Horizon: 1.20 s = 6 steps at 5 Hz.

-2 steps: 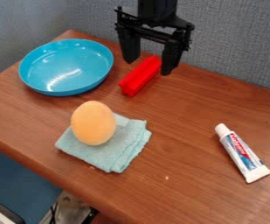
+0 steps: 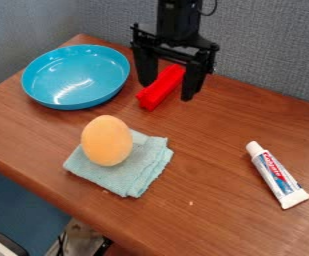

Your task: Put the yellow ball on the blue plate

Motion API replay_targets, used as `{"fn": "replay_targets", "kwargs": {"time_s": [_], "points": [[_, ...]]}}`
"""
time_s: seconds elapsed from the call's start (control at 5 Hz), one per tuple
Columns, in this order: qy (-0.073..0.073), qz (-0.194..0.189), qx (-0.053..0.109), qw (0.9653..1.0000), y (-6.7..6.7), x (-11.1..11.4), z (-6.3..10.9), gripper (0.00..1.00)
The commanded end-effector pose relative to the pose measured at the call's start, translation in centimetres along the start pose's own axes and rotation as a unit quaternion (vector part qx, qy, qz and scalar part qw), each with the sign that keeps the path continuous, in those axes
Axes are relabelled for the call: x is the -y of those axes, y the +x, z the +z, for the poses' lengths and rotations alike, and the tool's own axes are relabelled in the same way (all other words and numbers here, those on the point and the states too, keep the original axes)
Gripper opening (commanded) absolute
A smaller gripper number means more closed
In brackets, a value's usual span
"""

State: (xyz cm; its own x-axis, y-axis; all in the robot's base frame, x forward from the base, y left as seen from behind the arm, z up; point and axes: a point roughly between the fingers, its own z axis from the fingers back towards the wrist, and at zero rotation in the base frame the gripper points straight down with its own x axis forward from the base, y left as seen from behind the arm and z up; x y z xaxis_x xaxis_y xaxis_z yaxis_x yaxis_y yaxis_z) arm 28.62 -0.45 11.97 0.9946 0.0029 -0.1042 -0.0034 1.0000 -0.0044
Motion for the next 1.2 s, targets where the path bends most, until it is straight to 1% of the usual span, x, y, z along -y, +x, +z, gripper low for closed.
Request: {"fn": "replay_targets", "kwargs": {"time_s": [0.0, 0.2, 0.4, 0.6, 0.8, 1.0], "points": [[0.0, 0.013, 0.003, 0.9999, -0.2, -0.2, -0.1, 1.0], [-0.003, 0.093, 0.006, 0.9956, -1.8, -1.1, -0.6, 1.0], [-0.007, 0.187, 0.024, 0.982, -3.6, -2.0, -0.6, 1.0], [-0.011, 0.298, 0.045, 0.9534, -5.3, -2.7, -0.9, 1.0], [-0.021, 0.408, 0.07, 0.9102, -6.7, -3.3, -1.6, 1.0], [-0.037, 0.499, 0.086, 0.8613, -7.3, -4.0, -2.7, 1.0]]}}
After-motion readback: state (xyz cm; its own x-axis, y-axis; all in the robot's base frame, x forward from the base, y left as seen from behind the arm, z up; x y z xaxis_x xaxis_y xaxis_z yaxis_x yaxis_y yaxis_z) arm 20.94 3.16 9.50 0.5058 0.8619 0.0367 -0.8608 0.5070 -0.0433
